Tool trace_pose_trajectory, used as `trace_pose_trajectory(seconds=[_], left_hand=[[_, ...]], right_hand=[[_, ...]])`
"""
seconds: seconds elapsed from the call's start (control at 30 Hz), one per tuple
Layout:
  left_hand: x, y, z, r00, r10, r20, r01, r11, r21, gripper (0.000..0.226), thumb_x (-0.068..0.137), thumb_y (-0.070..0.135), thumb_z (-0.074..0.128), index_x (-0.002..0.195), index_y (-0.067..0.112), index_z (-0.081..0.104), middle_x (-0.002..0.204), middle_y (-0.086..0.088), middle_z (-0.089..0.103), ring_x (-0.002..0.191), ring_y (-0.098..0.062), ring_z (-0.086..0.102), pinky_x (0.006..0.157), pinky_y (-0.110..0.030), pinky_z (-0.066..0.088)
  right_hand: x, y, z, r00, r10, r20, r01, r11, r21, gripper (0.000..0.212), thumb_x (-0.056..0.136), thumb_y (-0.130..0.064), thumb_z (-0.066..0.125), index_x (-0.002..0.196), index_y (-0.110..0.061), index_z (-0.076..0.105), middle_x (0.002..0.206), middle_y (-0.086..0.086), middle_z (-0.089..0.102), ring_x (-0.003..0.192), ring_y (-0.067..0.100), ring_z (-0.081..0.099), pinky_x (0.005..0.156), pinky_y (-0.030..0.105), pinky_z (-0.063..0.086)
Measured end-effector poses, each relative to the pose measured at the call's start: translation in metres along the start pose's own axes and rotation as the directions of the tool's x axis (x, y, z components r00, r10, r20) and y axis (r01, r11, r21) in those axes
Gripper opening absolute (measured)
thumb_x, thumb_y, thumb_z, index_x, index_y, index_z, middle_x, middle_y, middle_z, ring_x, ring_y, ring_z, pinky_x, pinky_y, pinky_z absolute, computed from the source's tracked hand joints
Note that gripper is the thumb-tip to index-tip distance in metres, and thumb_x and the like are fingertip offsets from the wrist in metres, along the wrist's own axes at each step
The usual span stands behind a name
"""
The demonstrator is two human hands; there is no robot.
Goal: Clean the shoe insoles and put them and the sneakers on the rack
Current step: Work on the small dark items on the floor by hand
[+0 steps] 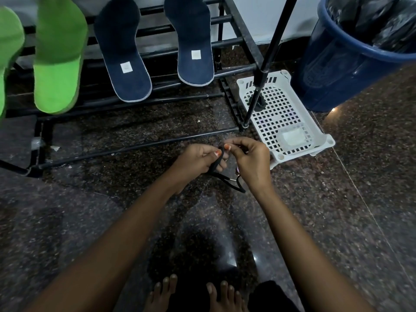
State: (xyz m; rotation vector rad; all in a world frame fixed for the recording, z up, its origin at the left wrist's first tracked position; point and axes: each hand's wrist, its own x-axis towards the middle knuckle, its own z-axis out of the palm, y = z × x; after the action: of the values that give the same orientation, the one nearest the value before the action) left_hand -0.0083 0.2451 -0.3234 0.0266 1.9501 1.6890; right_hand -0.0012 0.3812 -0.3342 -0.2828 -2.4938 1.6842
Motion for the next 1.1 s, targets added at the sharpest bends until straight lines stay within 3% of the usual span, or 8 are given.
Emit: trace_pose_trajectory(seconds=[0.2, 0.33, 0.43, 0.53, 0.67, 0.87, 1.0, 1.1], left_hand=[[0.000, -0.001, -0.001, 0.998, 0.014, 0.055, -0.003, 0.982, -0.187, 0.020, 0.096, 0.014, 0.047, 0.093, 0.010, 0.066, 0.066, 0.007, 0.065, 0.067, -0.005, 0.060, 0.073, -0.020, 0.050], [0.001, 0.001, 0.001, 1.000, 0.006, 0.023, 0.003, 0.928, -0.373, 0.022, 0.097, 0.011, 0.042, 0.093, 0.004, 0.063, 0.062, 0.005, 0.064, 0.060, -0.006, 0.061, 0.068, -0.021, 0.053], [0.001, 0.002, 0.001, 1.000, -0.027, -0.007, 0.020, 0.876, -0.482, 0.022, 0.098, 0.009, 0.042, 0.092, 0.003, 0.062, 0.061, 0.003, 0.065, 0.058, -0.006, 0.063, 0.065, -0.019, 0.056], [0.003, 0.003, 0.000, 0.997, -0.051, -0.056, 0.007, 0.799, -0.601, 0.021, 0.098, 0.009, 0.041, 0.093, 0.002, 0.061, 0.063, 0.002, 0.068, 0.057, -0.004, 0.063, 0.068, -0.020, 0.057], [0.006, 0.005, -0.001, 0.991, -0.059, -0.123, -0.035, 0.762, -0.647, 0.019, 0.097, 0.006, 0.042, 0.095, 0.001, 0.060, 0.073, -0.002, 0.073, 0.067, -0.007, 0.069, 0.068, -0.019, 0.057], [0.010, -0.001, -0.003, 0.971, -0.055, -0.231, -0.076, 0.849, -0.523, 0.016, 0.095, 0.002, 0.047, 0.106, -0.003, 0.058, 0.093, -0.005, 0.071, 0.075, -0.009, 0.071, 0.073, -0.020, 0.056], [0.012, -0.005, -0.004, 0.961, -0.021, -0.276, -0.072, 0.943, -0.324, 0.022, 0.095, 0.001, 0.048, 0.114, -0.005, 0.058, 0.099, -0.013, 0.067, 0.075, -0.005, 0.069, 0.073, -0.017, 0.055], [0.011, -0.006, -0.002, 0.963, -0.020, -0.268, -0.042, 0.974, -0.223, 0.025, 0.095, 0.000, 0.048, 0.117, -0.007, 0.057, 0.101, -0.013, 0.066, 0.069, 0.002, 0.067, 0.068, -0.011, 0.053]], right_hand=[[0.002, 0.003, 0.006, 0.991, 0.128, 0.048, -0.135, 0.970, 0.201, 0.013, 0.085, 0.000, 0.058, 0.091, -0.005, 0.068, 0.079, -0.002, 0.066, 0.067, -0.006, 0.060, 0.068, 0.012, 0.049], [-0.004, 0.004, 0.016, 0.952, 0.259, 0.162, -0.304, 0.862, 0.406, 0.016, 0.090, 0.005, 0.047, 0.098, 0.007, 0.061, 0.048, -0.010, 0.057, 0.042, -0.003, 0.050, 0.046, 0.010, 0.042], [-0.009, 0.003, 0.021, 0.938, 0.280, 0.205, -0.344, 0.831, 0.438, 0.018, 0.090, 0.007, 0.045, 0.101, 0.006, 0.060, 0.048, -0.013, 0.057, 0.041, -0.006, 0.048, 0.044, 0.005, 0.037], [-0.013, 0.005, 0.024, 0.958, 0.208, 0.198, -0.266, 0.904, 0.335, 0.016, 0.088, 0.004, 0.051, 0.096, 0.006, 0.064, 0.061, -0.017, 0.061, 0.049, -0.010, 0.051, 0.052, 0.004, 0.041], [-0.016, 0.011, 0.026, 0.978, 0.071, 0.195, -0.087, 0.994, 0.070, 0.034, 0.086, 0.006, 0.052, 0.058, -0.014, 0.056, 0.043, -0.018, 0.050, 0.045, -0.008, 0.044, 0.051, 0.009, 0.032], [-0.020, 0.009, 0.025, 0.968, -0.068, 0.242, 0.111, 0.979, -0.170, 0.012, 0.083, -0.001, 0.060, 0.077, -0.006, 0.069, 0.066, -0.007, 0.058, 0.056, -0.005, 0.050, 0.057, 0.006, 0.034], [-0.020, 0.007, 0.020, 0.968, -0.062, 0.243, 0.125, 0.959, -0.255, 0.010, 0.082, -0.007, 0.064, 0.088, -0.010, 0.072, 0.086, 0.005, 0.071, 0.078, 0.016, 0.064, 0.071, 0.032, 0.050], [-0.018, 0.003, 0.017, 0.968, -0.073, 0.241, 0.141, 0.949, -0.281, 0.008, 0.079, -0.007, 0.067, 0.085, -0.011, 0.072, 0.084, 0.006, 0.072, 0.077, 0.019, 0.065, 0.073, 0.037, 0.051]])
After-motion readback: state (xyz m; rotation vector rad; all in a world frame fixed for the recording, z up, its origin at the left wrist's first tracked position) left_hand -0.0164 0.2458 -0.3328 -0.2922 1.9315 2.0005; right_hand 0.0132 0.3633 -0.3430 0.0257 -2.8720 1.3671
